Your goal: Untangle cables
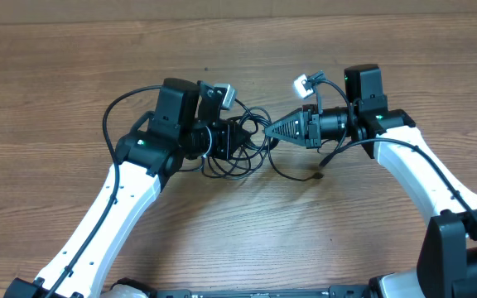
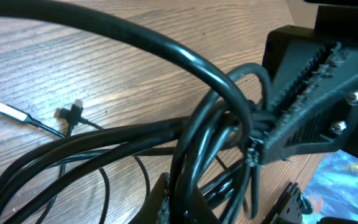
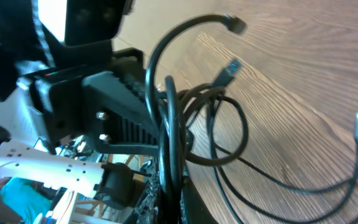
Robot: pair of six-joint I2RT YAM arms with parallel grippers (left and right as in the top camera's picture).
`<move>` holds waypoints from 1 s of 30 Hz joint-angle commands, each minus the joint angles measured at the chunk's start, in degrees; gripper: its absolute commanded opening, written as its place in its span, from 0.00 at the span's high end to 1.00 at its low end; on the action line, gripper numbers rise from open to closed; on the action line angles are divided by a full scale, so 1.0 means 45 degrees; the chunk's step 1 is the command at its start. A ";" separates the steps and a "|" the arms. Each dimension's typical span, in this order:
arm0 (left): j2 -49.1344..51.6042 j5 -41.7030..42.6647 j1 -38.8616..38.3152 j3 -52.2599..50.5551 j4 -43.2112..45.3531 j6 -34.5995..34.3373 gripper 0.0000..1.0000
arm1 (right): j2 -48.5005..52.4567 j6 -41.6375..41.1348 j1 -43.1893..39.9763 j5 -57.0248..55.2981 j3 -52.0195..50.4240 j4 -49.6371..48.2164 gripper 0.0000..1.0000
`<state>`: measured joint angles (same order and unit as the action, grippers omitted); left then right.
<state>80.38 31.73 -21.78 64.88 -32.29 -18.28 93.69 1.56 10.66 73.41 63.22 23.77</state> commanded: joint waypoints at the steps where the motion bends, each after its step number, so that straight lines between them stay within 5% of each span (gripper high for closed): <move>1: 0.0029 0.0155 -0.0073 0.0199 -0.0253 0.0500 0.96 | -0.0350 0.0073 0.0058 -0.1151 0.0369 0.0379 0.96; 5: 0.0029 -0.1122 -0.0068 0.0199 -0.0583 -0.0063 0.96 | -0.0350 0.0078 0.0058 -0.1700 0.0369 0.0801 0.96; 11: 0.0029 -0.3677 -0.0068 0.0199 -0.1161 -0.2900 0.96 | -0.0350 0.0078 0.0049 -0.1700 0.0369 0.0884 0.96; 21: 0.0029 -0.4847 -0.0068 0.0199 -0.1219 -0.5187 0.96 | -0.0350 0.0078 0.0049 -0.2127 0.0369 0.1224 0.96; 30: 0.0029 -0.6407 -0.0068 0.0199 -0.1972 -0.9636 0.96 | -0.0350 0.0019 0.0049 -0.2127 0.0369 0.1224 0.96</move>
<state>80.44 9.37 -22.41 64.97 -41.12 -51.13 93.69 1.52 11.22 64.23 63.33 29.52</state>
